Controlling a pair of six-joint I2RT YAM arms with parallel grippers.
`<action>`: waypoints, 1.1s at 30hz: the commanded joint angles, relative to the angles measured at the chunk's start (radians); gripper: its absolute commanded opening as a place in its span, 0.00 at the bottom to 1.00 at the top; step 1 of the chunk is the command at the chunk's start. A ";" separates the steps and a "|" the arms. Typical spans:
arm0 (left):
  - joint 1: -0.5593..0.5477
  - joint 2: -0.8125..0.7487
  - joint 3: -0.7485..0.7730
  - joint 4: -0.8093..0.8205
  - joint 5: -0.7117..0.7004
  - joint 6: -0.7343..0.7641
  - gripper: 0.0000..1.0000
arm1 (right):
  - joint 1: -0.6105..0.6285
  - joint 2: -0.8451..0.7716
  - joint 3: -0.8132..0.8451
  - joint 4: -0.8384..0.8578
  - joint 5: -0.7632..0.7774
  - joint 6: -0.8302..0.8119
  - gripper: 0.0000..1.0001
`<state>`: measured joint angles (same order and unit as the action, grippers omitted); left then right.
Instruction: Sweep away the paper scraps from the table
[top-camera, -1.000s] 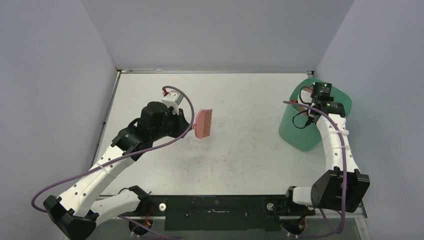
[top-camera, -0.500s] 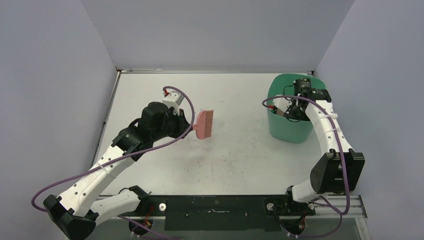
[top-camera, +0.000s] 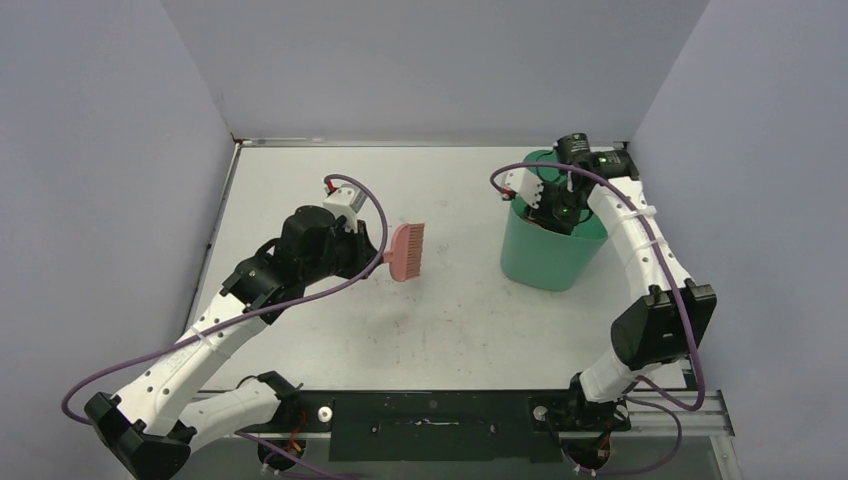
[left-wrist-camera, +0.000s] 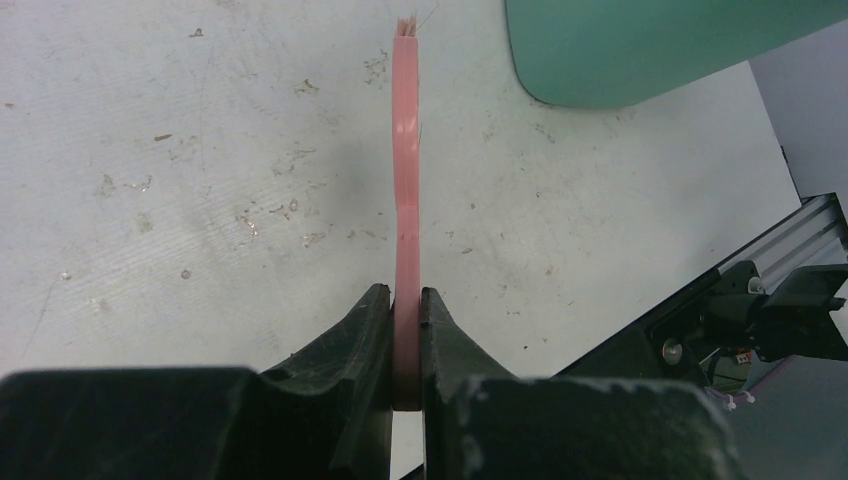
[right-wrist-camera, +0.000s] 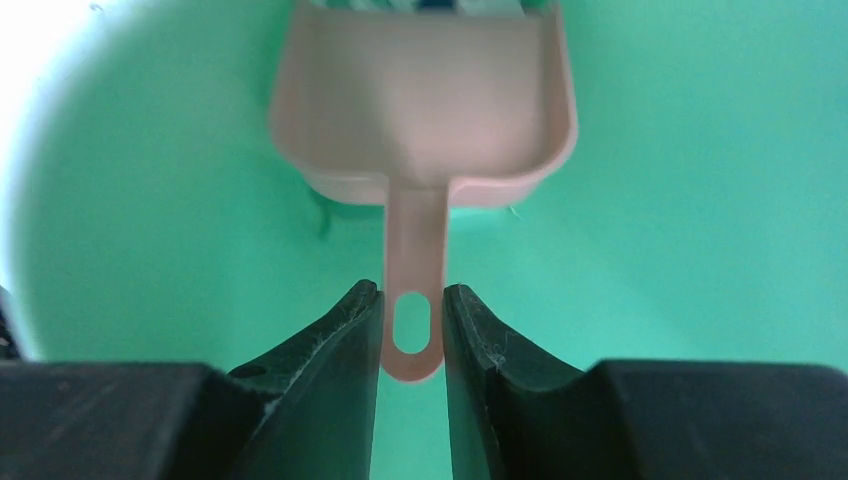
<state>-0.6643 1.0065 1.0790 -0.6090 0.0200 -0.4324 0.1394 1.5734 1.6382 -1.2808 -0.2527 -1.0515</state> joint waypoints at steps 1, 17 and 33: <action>-0.006 -0.050 0.054 -0.017 -0.036 0.001 0.00 | 0.128 0.049 0.013 0.016 -0.083 0.099 0.05; -0.006 -0.075 0.118 -0.147 -0.081 -0.015 0.00 | 0.316 0.096 0.251 0.121 -0.114 0.278 0.05; -0.006 -0.076 0.257 -0.198 -0.104 -0.006 0.00 | 0.298 -0.244 0.218 0.146 0.002 0.309 0.05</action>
<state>-0.6662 0.9344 1.2888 -0.8181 -0.0723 -0.4412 0.4496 1.3720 1.9324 -1.1740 -0.3042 -0.7719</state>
